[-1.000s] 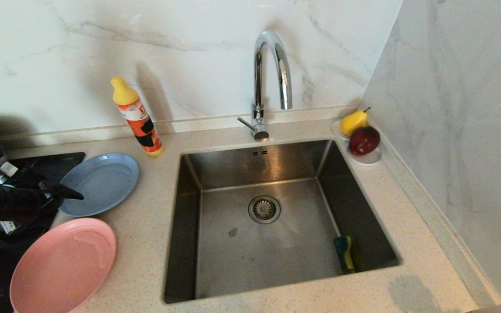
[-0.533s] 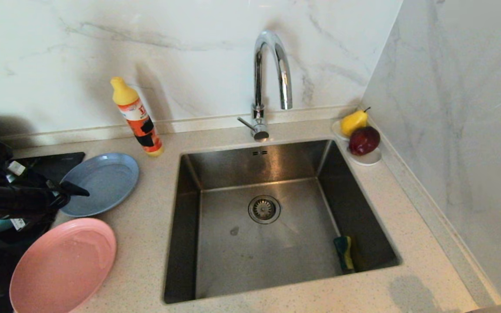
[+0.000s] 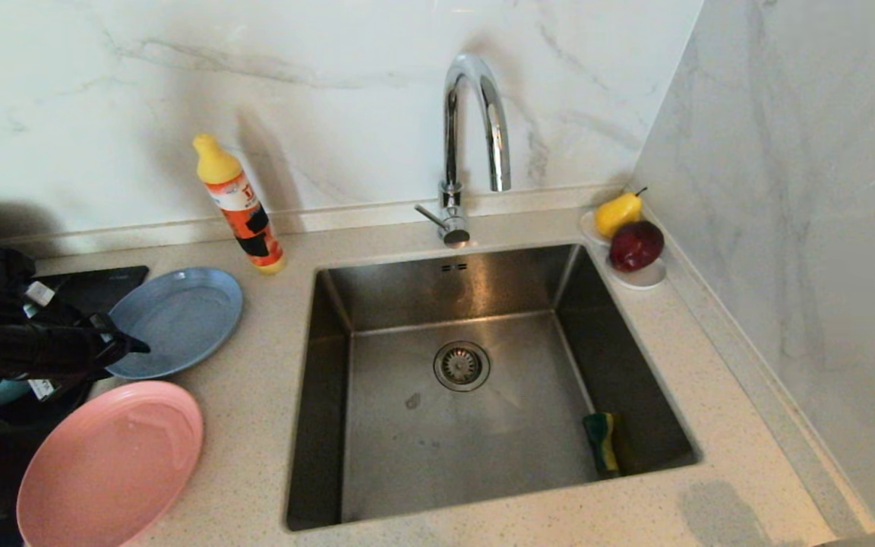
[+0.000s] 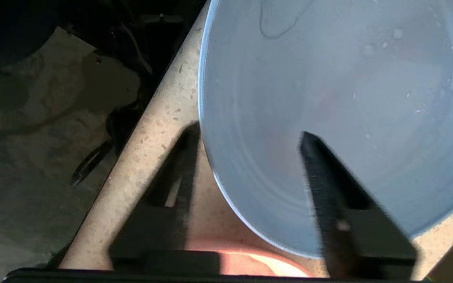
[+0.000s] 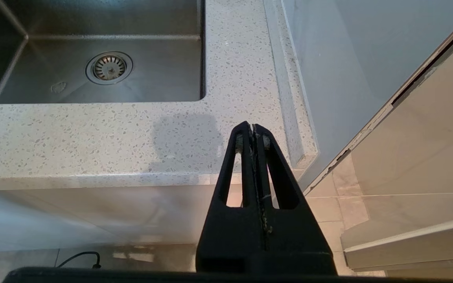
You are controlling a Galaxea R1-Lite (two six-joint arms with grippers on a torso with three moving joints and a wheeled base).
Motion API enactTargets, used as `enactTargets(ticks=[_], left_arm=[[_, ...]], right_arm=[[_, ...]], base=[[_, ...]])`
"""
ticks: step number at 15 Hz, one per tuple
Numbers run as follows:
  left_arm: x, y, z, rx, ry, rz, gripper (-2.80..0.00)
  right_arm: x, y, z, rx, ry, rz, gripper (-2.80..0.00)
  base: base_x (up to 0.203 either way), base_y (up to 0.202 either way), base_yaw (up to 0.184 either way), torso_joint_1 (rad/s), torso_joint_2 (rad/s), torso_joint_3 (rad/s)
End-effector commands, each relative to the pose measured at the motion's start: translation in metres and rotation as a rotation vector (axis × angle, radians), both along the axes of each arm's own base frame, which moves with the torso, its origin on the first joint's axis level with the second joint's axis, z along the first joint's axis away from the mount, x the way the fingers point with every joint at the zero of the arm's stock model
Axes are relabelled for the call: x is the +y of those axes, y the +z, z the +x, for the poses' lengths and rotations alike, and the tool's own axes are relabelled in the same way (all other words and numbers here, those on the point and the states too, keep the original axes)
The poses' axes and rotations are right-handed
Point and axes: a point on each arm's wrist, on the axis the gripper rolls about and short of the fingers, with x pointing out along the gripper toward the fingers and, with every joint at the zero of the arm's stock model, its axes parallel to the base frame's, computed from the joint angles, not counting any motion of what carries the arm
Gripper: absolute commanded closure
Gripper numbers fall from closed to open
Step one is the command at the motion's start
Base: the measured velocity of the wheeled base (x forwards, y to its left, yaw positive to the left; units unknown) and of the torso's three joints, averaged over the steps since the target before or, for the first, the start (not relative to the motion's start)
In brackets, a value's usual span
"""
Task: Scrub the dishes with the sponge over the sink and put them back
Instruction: Place the plate on the plate
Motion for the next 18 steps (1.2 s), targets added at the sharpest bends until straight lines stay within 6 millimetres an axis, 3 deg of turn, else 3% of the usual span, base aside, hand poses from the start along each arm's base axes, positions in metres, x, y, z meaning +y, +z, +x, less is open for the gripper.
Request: enactTargets(ticks=[1, 5, 10, 13, 18], left_arm=[[0.002, 0.000, 0.002, -0.001, 0.011, 0.007, 0.00], [0.014, 0.007, 0.003, -0.010, 0.068, 0.054, 0.00], [0.024, 0.034, -0.009, -0.070, 0.106, 0.091, 0.00], [0.023, 0.058, -0.027, -0.099, 0.116, 0.119, 0.00], [-0.005, 0.103, -0.076, -0.089, 0.101, 0.108, 0.00]], right_arm=[[0.000, 0.000, 0.000, -0.002, 0.000, 0.000, 0.00], [0.000, 0.000, 0.000, -0.002, 0.002, 0.000, 0.00], [0.000, 0.000, 0.000, -0.002, 0.000, 0.000, 0.00], [0.000, 0.000, 0.000, -0.002, 0.000, 0.000, 0.00], [0.000, 0.000, 0.000, -0.002, 0.000, 0.000, 0.00]], base=[[0.000, 0.000, 0.000, 0.000, 0.00, 0.000], [0.000, 0.000, 0.000, 0.000, 0.00, 0.000], [0.000, 0.000, 0.000, 0.000, 0.00, 0.000], [0.000, 0.000, 0.000, 0.000, 0.00, 0.000], [0.000, 0.000, 0.000, 0.000, 0.00, 0.000]])
